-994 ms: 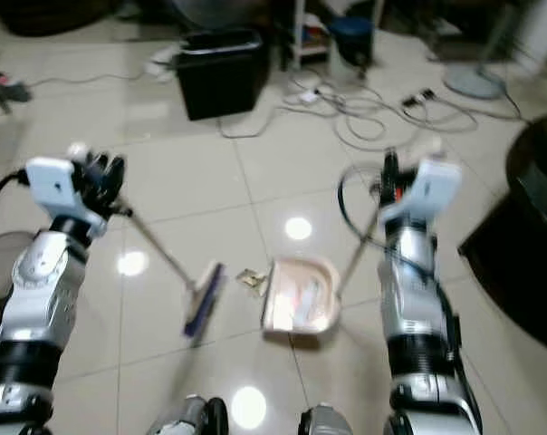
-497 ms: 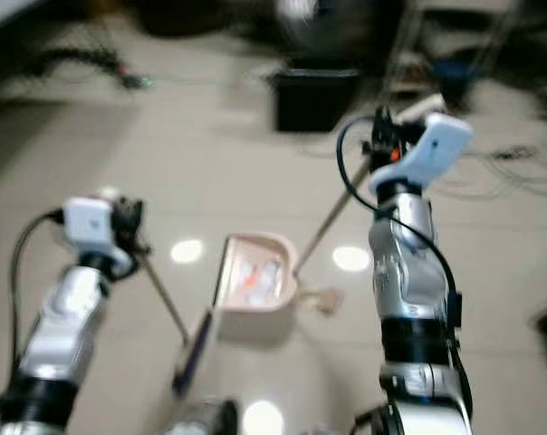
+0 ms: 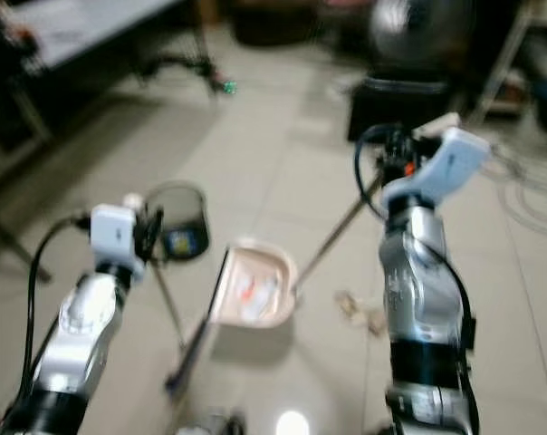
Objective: Sweep floor
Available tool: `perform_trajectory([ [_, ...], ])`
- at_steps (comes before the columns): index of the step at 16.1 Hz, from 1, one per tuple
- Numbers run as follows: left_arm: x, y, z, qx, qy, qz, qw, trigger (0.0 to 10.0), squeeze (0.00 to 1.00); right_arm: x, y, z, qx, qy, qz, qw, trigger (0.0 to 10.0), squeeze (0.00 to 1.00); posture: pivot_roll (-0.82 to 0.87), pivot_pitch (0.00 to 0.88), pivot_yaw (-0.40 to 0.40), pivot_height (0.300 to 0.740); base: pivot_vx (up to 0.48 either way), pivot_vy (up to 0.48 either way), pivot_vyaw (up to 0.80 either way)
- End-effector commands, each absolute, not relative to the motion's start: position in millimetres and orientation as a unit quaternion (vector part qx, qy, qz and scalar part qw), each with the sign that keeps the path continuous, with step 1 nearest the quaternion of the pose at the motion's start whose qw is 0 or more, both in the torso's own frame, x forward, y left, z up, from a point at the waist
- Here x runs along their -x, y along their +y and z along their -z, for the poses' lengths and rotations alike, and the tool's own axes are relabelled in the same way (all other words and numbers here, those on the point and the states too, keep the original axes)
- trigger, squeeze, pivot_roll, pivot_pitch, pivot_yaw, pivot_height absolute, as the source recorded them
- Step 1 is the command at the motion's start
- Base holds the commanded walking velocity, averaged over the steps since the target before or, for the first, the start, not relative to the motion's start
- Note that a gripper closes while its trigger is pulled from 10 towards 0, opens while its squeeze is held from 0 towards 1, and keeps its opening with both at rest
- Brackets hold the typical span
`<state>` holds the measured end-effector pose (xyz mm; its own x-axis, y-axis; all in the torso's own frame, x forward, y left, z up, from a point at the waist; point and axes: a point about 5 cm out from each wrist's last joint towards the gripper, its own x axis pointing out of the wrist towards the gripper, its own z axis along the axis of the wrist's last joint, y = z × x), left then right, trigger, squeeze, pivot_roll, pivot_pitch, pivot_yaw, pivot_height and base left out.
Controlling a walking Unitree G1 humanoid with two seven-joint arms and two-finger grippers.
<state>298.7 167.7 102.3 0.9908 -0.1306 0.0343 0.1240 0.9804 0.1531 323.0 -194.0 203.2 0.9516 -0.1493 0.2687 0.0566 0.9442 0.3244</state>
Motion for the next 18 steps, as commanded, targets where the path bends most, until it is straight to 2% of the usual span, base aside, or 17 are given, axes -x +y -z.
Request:
perform_trajectory([
  [1, -308, 168, -117, -0.097, -0.049, 0.063, 0.992, 10.0, 0.00, -324, -190, -211, -0.154, -0.158, 0.051, 0.974, 10.0, 0.00, -0.05, 0.000, 0.051, 0.740, 0.000, 0.000, 0.00],
  [5, -308, 168, -116, -0.093, -0.046, 0.059, 0.993, 10.0, 0.00, -324, -177, -210, -0.143, -0.145, 0.029, 0.979, 10.0, 0.00, -0.05, 0.000, 0.027, 0.740, 0.186, 0.000, 0.00],
  [16, -308, 166, -108, -0.099, -0.032, 0.062, 0.993, 10.0, 0.00, -332, -177, -218, -0.155, -0.151, 0.016, 0.976, 10.0, 0.00, -0.04, 0.000, 0.001, 0.740, 0.274, 0.000, 0.00],
  [18, -307, 167, -107, -0.098, -0.031, 0.060, 0.993, 10.0, 0.00, -332, -177, -220, -0.157, -0.154, 0.015, 0.975, 10.0, 0.00, -0.04, 0.000, 0.000, 0.740, 0.302, 0.000, 0.80],
])
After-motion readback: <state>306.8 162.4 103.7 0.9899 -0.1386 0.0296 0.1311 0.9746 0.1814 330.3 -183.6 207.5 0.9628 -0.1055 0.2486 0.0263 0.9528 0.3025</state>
